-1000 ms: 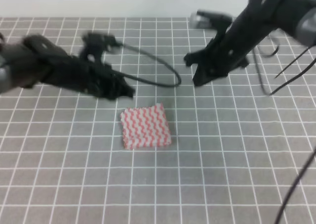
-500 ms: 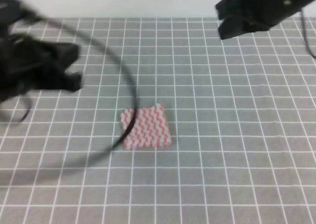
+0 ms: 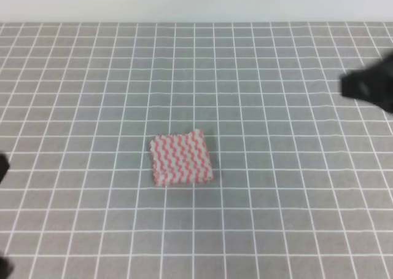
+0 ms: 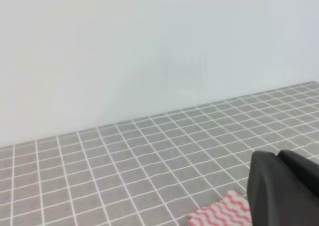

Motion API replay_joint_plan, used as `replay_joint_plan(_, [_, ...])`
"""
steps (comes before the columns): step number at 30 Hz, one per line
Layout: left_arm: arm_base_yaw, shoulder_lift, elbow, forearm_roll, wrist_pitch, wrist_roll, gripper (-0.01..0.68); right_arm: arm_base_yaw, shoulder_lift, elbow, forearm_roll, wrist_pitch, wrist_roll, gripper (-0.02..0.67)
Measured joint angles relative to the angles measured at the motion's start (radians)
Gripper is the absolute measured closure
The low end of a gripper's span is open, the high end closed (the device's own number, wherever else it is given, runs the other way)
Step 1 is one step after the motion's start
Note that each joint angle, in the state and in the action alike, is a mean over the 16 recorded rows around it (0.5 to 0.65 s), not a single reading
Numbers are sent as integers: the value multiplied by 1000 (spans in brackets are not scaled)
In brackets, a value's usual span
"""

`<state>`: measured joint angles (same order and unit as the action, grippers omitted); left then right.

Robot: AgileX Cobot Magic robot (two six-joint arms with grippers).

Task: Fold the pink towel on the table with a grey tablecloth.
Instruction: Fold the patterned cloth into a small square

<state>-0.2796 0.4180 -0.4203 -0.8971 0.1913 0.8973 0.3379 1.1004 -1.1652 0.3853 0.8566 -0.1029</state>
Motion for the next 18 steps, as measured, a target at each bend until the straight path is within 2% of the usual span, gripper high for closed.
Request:
replay_joint_plan(9, [0, -240, 159, -13, 49, -33, 673, 0, -357, 356, 57, -186, -65, 664])
replay_joint_plan(18, [0, -304, 304, -38, 6, -43, 673, 0, -621, 664, 287, -461, -306, 664])
